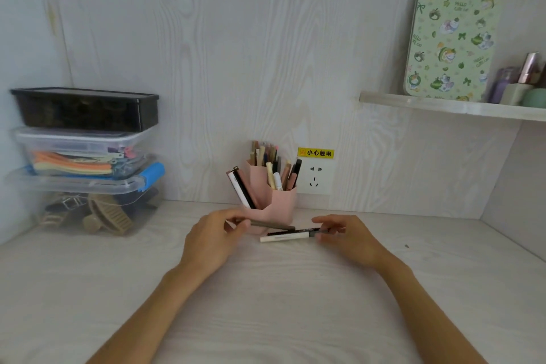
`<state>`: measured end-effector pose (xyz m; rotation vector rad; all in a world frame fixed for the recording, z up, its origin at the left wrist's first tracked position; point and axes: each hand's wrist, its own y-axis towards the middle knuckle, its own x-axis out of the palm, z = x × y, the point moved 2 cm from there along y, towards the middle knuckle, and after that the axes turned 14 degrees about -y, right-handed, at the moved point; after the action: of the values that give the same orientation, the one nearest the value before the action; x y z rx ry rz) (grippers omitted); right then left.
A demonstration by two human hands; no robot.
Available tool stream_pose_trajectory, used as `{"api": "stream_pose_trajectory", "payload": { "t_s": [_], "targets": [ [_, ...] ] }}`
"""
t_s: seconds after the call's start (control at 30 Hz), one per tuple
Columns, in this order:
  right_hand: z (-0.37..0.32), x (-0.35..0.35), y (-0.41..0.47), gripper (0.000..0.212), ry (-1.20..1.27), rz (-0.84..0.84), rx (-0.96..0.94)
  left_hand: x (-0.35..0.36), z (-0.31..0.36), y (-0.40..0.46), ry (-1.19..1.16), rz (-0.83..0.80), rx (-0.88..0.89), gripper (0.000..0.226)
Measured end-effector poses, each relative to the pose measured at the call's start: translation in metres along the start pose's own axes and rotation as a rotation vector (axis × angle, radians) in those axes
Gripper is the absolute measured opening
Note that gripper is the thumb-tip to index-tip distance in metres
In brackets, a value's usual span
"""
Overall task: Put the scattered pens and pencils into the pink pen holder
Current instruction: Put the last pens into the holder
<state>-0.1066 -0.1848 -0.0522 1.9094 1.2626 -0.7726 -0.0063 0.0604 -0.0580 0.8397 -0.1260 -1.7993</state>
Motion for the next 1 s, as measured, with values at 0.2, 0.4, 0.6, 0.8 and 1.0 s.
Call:
{"api": "stream_pose_trajectory", "payload": {
  "t_s": [0.2,0.4,0.6,0.8,1.0],
  "targets": [
    [-0.011,-0.018,-0.005,0.020,0.493,0.292,0.063,0.000,-0.005,0.001,-0.113,0.141,-0.016,0.011],
    [-0.060,-0.056,0.004,0.022,0.817,0.710,-0.028,0.002,-0.020,0.001,-0.008,0.107,-0.089,0.023],
    [-0.119,-0.052,0.031,0.028,0.409,0.829,-0.174,0.004,-0.023,0.001,-0.051,0.139,-0.078,0.023],
    [-0.136,-0.018,0.049,0.014,-0.220,0.603,-0.252,-0.002,-0.013,-0.002,-0.092,0.224,-0.017,0.013],
    [-0.134,-0.031,0.039,0.016,0.085,0.800,-0.214,-0.005,-0.007,-0.002,-0.110,0.296,0.012,0.012]
  ]
}}
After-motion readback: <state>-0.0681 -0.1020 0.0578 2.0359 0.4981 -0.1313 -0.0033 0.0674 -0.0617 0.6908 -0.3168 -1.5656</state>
